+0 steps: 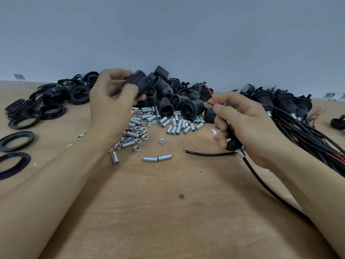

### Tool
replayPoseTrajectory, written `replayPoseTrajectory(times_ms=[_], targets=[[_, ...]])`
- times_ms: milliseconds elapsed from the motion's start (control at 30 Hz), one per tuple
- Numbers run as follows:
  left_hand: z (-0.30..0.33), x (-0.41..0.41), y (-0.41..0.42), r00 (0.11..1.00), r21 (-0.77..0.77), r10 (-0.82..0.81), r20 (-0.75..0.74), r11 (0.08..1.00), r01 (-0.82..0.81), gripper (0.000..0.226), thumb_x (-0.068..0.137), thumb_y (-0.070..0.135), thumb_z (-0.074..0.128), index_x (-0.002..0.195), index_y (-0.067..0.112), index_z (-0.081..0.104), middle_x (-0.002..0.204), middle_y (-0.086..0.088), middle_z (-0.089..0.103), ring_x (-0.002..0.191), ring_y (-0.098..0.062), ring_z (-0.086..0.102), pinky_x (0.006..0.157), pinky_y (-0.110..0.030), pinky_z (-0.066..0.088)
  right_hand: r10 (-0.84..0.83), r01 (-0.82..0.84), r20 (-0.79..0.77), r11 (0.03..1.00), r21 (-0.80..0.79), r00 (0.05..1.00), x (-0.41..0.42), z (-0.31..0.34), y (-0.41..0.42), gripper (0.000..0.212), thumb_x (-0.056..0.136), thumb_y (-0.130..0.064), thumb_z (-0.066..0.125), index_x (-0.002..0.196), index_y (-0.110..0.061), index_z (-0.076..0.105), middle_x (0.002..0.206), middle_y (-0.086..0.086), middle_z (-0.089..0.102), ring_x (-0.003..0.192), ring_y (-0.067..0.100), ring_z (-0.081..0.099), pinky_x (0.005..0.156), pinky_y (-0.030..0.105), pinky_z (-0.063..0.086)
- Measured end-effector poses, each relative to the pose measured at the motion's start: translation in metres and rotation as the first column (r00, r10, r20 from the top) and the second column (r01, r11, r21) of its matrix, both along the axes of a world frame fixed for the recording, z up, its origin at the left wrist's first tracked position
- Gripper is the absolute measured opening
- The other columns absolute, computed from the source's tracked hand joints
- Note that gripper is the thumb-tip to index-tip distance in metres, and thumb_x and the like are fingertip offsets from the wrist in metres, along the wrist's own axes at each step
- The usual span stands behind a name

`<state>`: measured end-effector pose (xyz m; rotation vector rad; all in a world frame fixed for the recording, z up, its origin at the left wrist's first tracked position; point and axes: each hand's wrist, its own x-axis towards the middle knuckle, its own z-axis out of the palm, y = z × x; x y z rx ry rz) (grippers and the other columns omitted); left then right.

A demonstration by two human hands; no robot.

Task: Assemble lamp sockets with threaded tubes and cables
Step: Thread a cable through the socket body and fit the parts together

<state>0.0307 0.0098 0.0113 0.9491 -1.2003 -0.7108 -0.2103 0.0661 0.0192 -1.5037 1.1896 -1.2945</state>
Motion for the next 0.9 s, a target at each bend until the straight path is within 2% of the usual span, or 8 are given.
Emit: replayPoseTrajectory(times_ms=[67, 100, 200, 367, 533, 633, 800, 900], targets=[[0.007, -0.011, 0.013, 0.868, 0.09, -0.331, -0.371, 0.917, 0.388, 0.018, 0.094, 0.018, 0.044, 0.096, 0.011, 0.06, 0.082, -0.007, 0.068, 0.058, -0.017, 0.062, 0.057, -0.025, 0.047, 0.033, -0.034, -0.008, 0.998, -0.059, 0.999, 0.0, 0.002, 0.003, 0.017, 0.099, -0.021, 0.057, 0.09, -0.017, 0.071, 0.056, 0.001, 0.045, 0.039, 0.023, 0.05, 0.055, 0.036, 0.05], [0.007, -0.017, 0.02, 0.788, 0.121, -0.419, -0.451, 0.846, 0.519, 0.025, 0.095, 0.022, 0.041, 0.09, 0.009, 0.062, 0.077, -0.009, 0.065, 0.054, -0.016, 0.056, 0.053, -0.025, 0.041, 0.042, -0.043, -0.013, 0.994, -0.096, 0.999, 0.0, 0.003, 0.004, 0.018, 0.098, -0.021, 0.059, 0.086, -0.018, 0.073, 0.058, 0.0, 0.05, 0.042, 0.023, 0.055, 0.055, 0.03, 0.051], [-0.002, -0.034, 0.036, 0.715, 0.242, -0.535, -0.45, 0.698, 0.674, 0.034, 0.099, 0.033, 0.039, 0.083, 0.009, 0.057, 0.069, -0.008, 0.053, 0.048, -0.012, 0.036, 0.049, -0.025, 0.027, 0.027, -0.034, -0.037, 0.977, -0.212, 0.999, 0.004, 0.004, 0.008, 0.016, 0.093, -0.019, 0.064, 0.085, -0.022, 0.076, 0.073, -0.005, 0.066, 0.049, 0.02, 0.061, 0.061, 0.028, 0.051], [-0.005, -0.045, 0.04, 0.724, 0.346, -0.576, -0.379, 0.638, 0.688, 0.042, 0.101, 0.047, 0.041, 0.077, 0.012, 0.047, 0.06, -0.006, 0.043, 0.043, -0.011, 0.025, 0.045, -0.024, 0.021, -0.045, 0.028, -0.038, 0.934, -0.356, 0.998, 0.014, 0.005, 0.016, 0.009, 0.088, -0.02, 0.07, 0.083, -0.025, 0.074, 0.063, -0.005, 0.054, 0.043, 0.015, 0.033, 0.044, 0.028, 0.028], [-0.005, -0.045, 0.041, 0.736, 0.334, -0.597, -0.318, 0.657, 0.676, 0.047, 0.099, 0.052, 0.041, 0.072, 0.013, 0.043, 0.063, -0.014, 0.022, 0.044, -0.013, 0.02, 0.043, -0.023, 0.022, -0.125, 0.019, -0.176, 0.863, -0.505, 0.977, 0.018, 0.007, 0.025, 0.009, 0.088, -0.011, 0.069, 0.08, -0.015, 0.068, 0.063, 0.009, 0.055, 0.043, 0.01, 0.037, 0.042, 0.022, 0.031], [-0.004, -0.046, 0.043, 0.736, 0.312, -0.612, -0.288, 0.667, 0.676, 0.045, 0.097, 0.053, 0.041, 0.075, 0.013, 0.042, 0.075, -0.022, 0.01, 0.044, -0.014, 0.017, 0.043, -0.024, 0.02, -0.124, -0.054, -0.269, 0.821, -0.568, 0.955, 0.022, 0.006, 0.027, 0.01, 0.089, -0.007, 0.067, 0.079, -0.01, 0.067, 0.052, 0.0, 0.042, 0.048, 0.014, 0.036, 0.05, 0.025, 0.034], [-0.006, -0.048, 0.043, 0.738, 0.311, -0.614, -0.282, 0.669, 0.675, 0.051, 0.099, 0.052, 0.04, 0.072, 0.01, 0.043, 0.062, -0.014, 0.021, 0.045, -0.015, 0.015, 0.043, -0.024, 0.021, -0.161, -0.076, -0.338, 0.802, -0.592, 0.927, 0.025, 0.004, 0.027, 0.013, 0.085, -0.001, 0.067, 0.076, -0.01, 0.066, 0.054, -0.014, 0.037, 0.051, 0.006, 0.037, 0.056, 0.01, 0.033], [-0.006, -0.048, 0.042, 0.739, 0.314, -0.611, -0.284, 0.669, 0.674, 0.051, 0.1, 0.05, 0.039, 0.071, 0.009, 0.043, 0.057, -0.009, 0.032, 0.044, -0.015, 0.016, 0.043, -0.024, 0.02, -0.208, -0.055, -0.362, 0.8, -0.597, 0.909, 0.024, 0.004, 0.027, 0.012, 0.085, -0.006, 0.066, 0.074, -0.012, 0.065, 0.05, -0.004, 0.036, 0.047, 0.012, 0.034, 0.051, 0.018, 0.032]])
